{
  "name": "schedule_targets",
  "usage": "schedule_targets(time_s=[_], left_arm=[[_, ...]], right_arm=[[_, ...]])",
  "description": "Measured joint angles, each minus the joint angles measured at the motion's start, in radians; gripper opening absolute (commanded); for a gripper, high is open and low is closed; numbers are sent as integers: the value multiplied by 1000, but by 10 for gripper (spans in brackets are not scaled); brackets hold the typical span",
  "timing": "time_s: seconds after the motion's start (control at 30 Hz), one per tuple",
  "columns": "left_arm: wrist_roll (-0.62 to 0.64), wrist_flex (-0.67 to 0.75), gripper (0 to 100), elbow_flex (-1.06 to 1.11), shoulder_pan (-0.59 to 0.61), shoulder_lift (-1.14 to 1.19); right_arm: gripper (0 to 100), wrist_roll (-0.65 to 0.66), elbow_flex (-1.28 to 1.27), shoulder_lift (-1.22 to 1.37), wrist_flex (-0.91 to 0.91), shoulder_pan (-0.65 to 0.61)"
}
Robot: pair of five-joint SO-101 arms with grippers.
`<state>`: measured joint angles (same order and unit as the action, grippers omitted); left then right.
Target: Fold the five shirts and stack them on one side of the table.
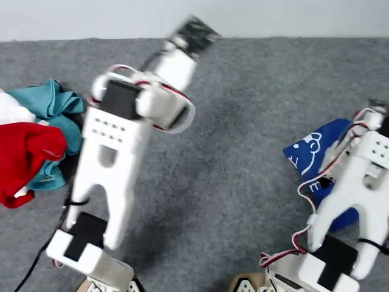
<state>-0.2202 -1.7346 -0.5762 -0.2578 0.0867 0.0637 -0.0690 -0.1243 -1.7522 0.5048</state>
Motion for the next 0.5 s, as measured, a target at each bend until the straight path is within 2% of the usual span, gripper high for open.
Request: schedule_targets(time_s=[0.17,0.33,0.4,0.5], left_arm=[[0,0,35,3,384,-52],[0,0,212,137,795,-110],[-18,0,265,213,914,-110],[-118,0,258,321,1040,-110]], right_arm=[[435,5,-44,0,0,18],[435,6,-52,0,0,18],[435,6,-52,0,0,18],[435,6,-52,0,0,8]])
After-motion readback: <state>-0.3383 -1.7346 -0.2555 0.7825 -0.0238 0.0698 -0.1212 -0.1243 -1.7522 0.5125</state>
